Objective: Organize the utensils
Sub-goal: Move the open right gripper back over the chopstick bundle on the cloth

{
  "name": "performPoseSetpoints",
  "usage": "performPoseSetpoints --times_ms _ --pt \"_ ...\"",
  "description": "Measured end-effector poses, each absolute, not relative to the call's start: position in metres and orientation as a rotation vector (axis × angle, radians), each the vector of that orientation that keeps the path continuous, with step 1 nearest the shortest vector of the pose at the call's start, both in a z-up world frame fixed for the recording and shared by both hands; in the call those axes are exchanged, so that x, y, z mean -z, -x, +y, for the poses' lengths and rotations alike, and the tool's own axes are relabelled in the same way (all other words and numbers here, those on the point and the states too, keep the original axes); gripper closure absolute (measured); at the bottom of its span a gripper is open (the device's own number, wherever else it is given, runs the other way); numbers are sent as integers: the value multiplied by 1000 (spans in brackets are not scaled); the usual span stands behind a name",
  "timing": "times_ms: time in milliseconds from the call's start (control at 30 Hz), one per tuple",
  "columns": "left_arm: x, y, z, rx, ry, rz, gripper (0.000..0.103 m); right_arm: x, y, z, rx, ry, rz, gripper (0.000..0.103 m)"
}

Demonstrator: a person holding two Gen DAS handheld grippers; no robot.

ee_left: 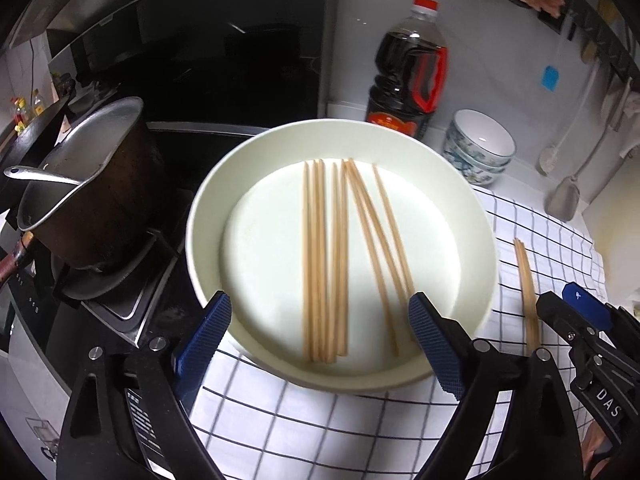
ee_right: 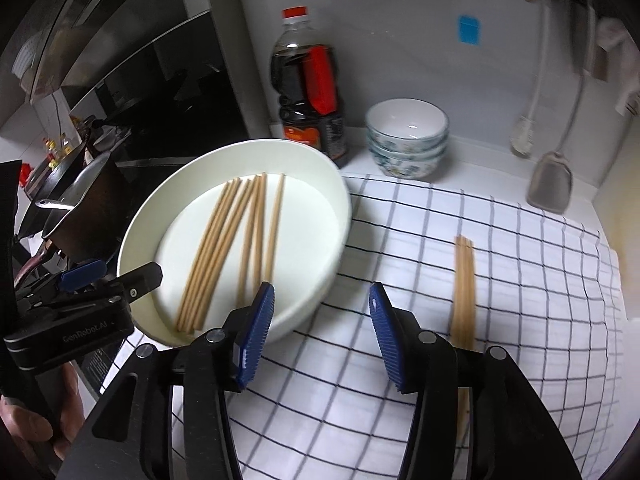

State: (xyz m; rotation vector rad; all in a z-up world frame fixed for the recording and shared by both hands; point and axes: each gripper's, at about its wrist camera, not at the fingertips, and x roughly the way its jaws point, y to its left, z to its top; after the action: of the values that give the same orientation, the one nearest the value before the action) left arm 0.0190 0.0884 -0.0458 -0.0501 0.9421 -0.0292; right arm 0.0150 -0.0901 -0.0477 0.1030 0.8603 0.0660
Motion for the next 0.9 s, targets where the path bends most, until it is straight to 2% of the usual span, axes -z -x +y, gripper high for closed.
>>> performPoseSetpoints --times_ms 900 --pt "56 3 -43 220 -63 964 12 67 63 -217 159 -187 854 52"
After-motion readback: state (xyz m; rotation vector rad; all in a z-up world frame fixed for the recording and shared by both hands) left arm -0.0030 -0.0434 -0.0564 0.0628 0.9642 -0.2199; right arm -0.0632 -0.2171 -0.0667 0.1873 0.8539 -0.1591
